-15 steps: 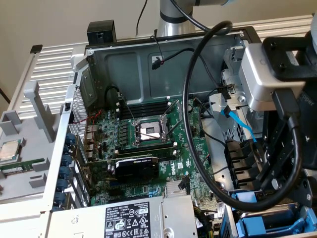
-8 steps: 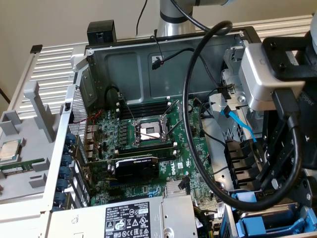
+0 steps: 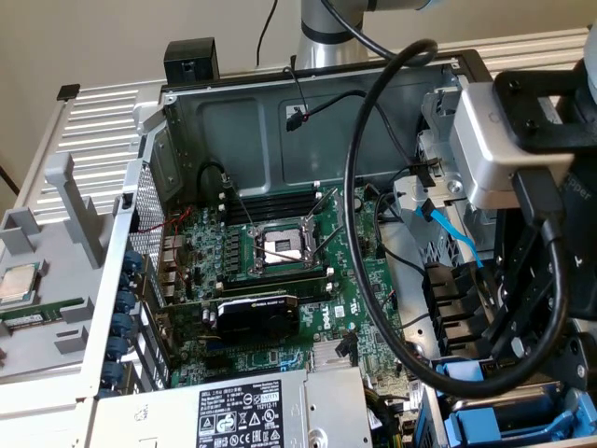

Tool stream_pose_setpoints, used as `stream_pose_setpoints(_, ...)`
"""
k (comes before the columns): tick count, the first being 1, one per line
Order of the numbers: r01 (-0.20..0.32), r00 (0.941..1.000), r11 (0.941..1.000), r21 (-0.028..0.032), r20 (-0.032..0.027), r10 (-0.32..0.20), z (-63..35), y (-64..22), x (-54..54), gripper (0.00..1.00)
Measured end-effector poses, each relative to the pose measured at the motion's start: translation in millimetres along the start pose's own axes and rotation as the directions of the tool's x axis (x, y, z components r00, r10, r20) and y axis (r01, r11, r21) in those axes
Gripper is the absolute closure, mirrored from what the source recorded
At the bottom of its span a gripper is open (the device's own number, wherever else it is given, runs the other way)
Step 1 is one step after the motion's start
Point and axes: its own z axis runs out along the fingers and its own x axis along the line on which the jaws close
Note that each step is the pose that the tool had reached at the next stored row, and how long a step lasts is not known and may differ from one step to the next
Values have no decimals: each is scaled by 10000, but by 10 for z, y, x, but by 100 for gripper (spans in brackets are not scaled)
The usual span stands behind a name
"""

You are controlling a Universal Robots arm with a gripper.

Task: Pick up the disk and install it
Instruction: 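Insert the second disk wire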

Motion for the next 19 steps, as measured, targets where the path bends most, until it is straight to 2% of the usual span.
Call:
stream_pose_setpoints(14,-2,10000,10000,1,-21,2,34,-3,2,84)
stream_pose_setpoints(19,-5,10000,10000,2,-54,5,44,-11,-1,84)
